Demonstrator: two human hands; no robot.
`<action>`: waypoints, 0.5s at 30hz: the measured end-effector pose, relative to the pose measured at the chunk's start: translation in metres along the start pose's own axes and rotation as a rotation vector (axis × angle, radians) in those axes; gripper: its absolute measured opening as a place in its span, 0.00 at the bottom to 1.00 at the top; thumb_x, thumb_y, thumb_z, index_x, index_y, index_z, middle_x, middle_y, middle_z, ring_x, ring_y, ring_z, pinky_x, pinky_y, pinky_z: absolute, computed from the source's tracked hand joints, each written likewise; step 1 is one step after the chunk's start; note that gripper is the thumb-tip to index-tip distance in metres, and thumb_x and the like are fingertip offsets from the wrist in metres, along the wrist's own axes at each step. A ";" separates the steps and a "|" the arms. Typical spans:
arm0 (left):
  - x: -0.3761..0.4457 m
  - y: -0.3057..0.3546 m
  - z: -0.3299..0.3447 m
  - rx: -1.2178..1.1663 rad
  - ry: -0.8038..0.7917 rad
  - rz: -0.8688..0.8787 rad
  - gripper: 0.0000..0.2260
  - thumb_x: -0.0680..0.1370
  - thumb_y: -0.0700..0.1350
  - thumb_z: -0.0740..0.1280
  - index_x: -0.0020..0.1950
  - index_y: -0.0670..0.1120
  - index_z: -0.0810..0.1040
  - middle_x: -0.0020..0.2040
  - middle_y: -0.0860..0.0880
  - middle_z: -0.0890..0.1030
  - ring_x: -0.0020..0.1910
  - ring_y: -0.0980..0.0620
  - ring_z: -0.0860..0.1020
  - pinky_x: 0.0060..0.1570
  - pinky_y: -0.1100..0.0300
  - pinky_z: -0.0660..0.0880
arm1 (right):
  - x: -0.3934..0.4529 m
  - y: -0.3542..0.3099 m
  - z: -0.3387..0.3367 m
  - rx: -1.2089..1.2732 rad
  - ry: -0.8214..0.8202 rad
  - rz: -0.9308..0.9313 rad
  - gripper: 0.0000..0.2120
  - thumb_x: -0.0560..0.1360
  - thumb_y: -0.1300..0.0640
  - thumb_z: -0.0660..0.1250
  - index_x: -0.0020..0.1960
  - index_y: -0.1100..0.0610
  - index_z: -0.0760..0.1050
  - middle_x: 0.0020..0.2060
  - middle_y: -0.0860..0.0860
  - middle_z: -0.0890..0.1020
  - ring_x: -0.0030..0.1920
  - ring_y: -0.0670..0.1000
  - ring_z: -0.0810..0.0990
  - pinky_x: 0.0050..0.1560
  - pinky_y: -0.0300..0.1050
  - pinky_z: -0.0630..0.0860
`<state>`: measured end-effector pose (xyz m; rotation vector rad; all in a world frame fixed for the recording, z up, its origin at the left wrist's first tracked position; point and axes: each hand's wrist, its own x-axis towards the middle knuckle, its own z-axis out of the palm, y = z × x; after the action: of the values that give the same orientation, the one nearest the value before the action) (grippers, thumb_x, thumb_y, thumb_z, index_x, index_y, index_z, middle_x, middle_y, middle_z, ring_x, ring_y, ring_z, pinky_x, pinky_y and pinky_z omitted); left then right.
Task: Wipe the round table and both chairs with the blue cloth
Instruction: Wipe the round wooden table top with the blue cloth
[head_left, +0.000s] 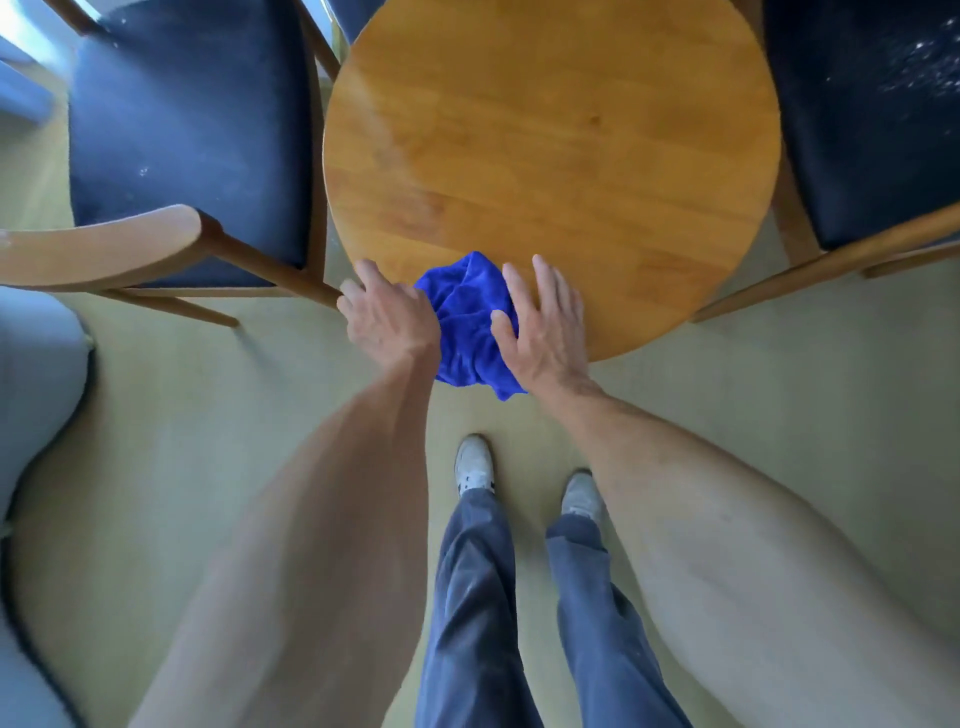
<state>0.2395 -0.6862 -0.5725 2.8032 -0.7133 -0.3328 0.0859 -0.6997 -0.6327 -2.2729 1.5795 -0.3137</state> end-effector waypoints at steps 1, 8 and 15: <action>0.013 0.000 0.000 0.054 -0.026 0.028 0.16 0.79 0.41 0.58 0.66 0.46 0.69 0.61 0.44 0.73 0.61 0.43 0.71 0.53 0.50 0.69 | 0.001 -0.009 0.004 -0.011 -0.045 -0.067 0.28 0.76 0.43 0.58 0.73 0.54 0.68 0.73 0.64 0.66 0.70 0.64 0.67 0.69 0.59 0.64; 0.050 0.011 0.029 0.174 -0.152 0.258 0.26 0.76 0.39 0.58 0.74 0.47 0.63 0.75 0.41 0.63 0.71 0.42 0.63 0.63 0.49 0.67 | -0.010 -0.027 0.025 -0.235 -0.233 -0.212 0.43 0.67 0.40 0.71 0.77 0.47 0.57 0.78 0.65 0.48 0.78 0.63 0.49 0.75 0.61 0.52; 0.037 0.054 0.061 0.118 -0.216 0.252 0.26 0.77 0.41 0.58 0.76 0.46 0.61 0.80 0.39 0.51 0.79 0.42 0.50 0.69 0.47 0.60 | -0.013 -0.012 0.016 -0.154 -0.222 -0.228 0.41 0.65 0.52 0.74 0.74 0.45 0.62 0.78 0.61 0.53 0.78 0.59 0.53 0.73 0.61 0.56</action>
<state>0.2303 -0.7607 -0.6212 2.7670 -1.1562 -0.5675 0.0974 -0.6813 -0.6421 -2.5107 1.2769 0.0060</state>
